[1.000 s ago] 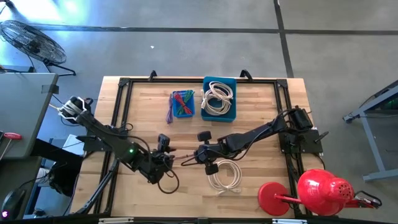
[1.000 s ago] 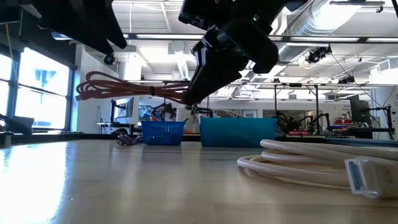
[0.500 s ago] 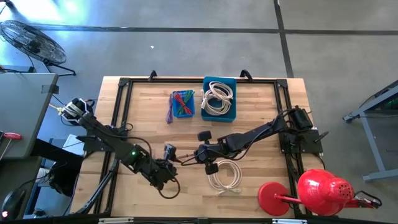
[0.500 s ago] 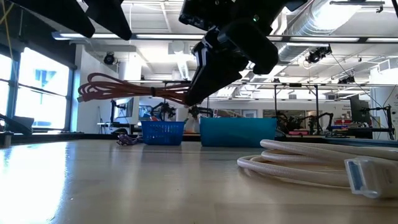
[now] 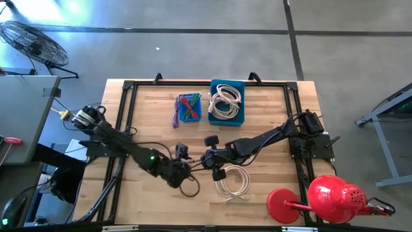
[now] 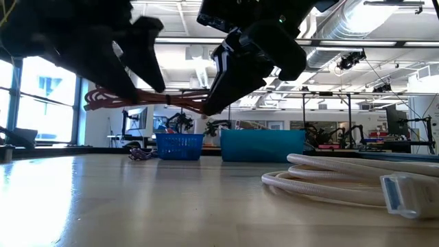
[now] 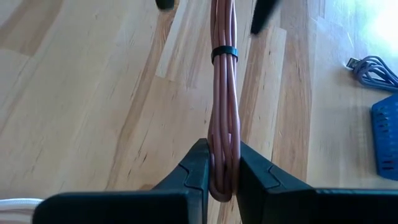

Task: Pick & Place USB Port
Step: Put the pink charger cable into the blue bin

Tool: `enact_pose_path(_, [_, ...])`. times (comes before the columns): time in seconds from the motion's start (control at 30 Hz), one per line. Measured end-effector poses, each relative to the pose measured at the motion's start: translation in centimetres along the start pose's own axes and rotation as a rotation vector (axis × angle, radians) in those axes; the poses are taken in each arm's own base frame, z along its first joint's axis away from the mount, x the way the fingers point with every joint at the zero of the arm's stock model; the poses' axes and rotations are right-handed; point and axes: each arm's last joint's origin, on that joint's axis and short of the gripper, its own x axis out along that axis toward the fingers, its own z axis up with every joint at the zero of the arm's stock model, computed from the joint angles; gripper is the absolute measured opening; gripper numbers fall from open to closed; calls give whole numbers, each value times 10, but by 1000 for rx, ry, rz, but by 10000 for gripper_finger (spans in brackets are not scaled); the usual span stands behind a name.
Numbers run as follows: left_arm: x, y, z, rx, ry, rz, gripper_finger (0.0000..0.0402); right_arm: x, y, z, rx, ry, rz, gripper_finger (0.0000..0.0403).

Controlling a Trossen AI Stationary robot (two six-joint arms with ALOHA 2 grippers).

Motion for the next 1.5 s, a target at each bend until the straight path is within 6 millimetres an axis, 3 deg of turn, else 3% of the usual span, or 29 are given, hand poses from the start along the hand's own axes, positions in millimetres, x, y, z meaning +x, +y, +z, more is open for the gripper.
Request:
enact_pose_path(0.23, [15, 16, -3, -30, 54, 34, 252, 0, 0, 0, 0, 0, 0, 38])
enact_pose_path(0.37, [18, 22, -5, -6, 71, 43, 227, 0, 0, 0, 0, 2, 0, 38])
enact_pose_path(0.47, [19, 23, -6, -2, 83, 44, 181, 0, 0, 0, 0, 2, -1, 38])
enact_pose_path(0.63, [18, 22, -8, 66, 98, 40, 52, 0, 0, 0, 17, 4, -2, 40])
enact_pose_path(0.7, [18, 23, -8, 67, 98, 43, 21, 0, 0, 0, 18, 5, -1, 40])
enact_pose_path(0.83, [18, 23, -9, 76, 108, 62, 36, 0, 0, 0, 35, 4, -3, 53])
enact_pose_path(1.13, [18, 24, -11, 90, 137, 87, 18, 0, -3, -3, 96, 39, -111, 119])
enact_pose_path(1.33, [16, 25, -18, 81, 195, 118, 19, -3, -4, -18, 95, 193, -200, 154])
enact_pose_path(1.5, [14, 27, -26, 64, 265, 170, 20, -8, -7, -34, 167, 330, -343, 160])
